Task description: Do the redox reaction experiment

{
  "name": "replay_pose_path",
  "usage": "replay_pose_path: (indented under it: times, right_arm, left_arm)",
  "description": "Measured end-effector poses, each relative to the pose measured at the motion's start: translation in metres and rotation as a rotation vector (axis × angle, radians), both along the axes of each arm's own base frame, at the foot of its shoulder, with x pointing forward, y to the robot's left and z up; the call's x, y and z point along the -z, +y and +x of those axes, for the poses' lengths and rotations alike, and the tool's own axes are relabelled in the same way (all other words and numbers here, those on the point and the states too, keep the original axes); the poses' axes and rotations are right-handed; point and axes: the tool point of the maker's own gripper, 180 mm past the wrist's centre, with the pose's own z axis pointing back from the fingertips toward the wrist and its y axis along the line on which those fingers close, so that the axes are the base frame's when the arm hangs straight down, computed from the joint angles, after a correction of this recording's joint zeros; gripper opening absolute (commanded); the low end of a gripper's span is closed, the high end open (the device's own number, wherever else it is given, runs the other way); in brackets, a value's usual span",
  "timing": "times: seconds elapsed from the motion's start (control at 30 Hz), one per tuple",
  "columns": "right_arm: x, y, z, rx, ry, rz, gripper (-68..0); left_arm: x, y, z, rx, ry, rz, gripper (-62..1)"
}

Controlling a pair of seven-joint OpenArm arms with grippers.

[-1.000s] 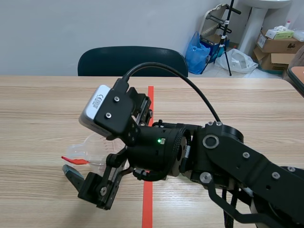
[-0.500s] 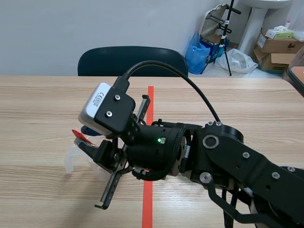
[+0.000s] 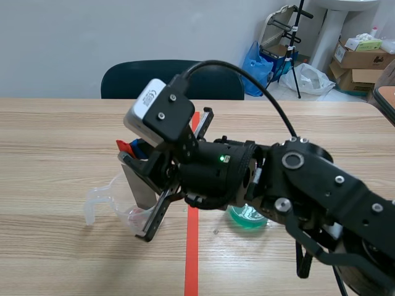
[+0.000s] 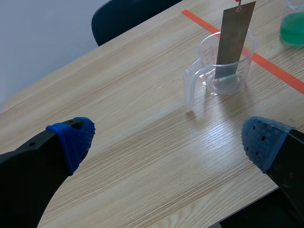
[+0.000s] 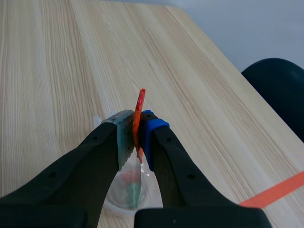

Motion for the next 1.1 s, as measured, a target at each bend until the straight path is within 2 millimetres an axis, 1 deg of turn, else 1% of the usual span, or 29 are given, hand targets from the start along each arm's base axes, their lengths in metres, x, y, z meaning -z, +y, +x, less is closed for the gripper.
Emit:
replay_pose_path:
  times: [0.07,0.17,0.43,0.53,0.73,0.87,1.1]
  right_arm:
    - [-0.010,0.002,-0.001,0.004,0.007,-0.001,-66.8]
    - [-0.032,0.006,-0.006,-0.004,-0.017,0.004,-66.8]
    - [-0.085,0.012,-0.023,-0.020,-0.070,0.027,-66.8]
    - [-0.102,0.013,-0.029,-0.033,-0.060,0.056,-66.8]
    - [-0.129,0.009,-0.013,-0.003,-0.049,0.100,-66.8]
    - [-0.136,0.007,-0.006,0.016,-0.053,0.102,-66.8]
    - [-0.133,0.007,-0.006,0.016,-0.047,0.092,-66.8]
  left_arm:
    - [0.000,0.000,0.000,0.000,0.000,0.000,1.4]
    - [0.000,0.000,0.000,0.000,0.000,0.000,1.4]
    - [-0.001,0.000,0.000,0.001,-0.003,-0.001,1.4]
    - [-0.001,0.000,0.000,0.001,-0.003,-0.001,1.4]
    - [-0.001,0.000,0.000,0.001,-0.003,-0.002,1.4]
    - [0.000,-0.002,0.000,0.007,0.003,-0.010,1.4]
    - [0.000,-0.002,0.000,0.006,0.002,-0.010,1.4]
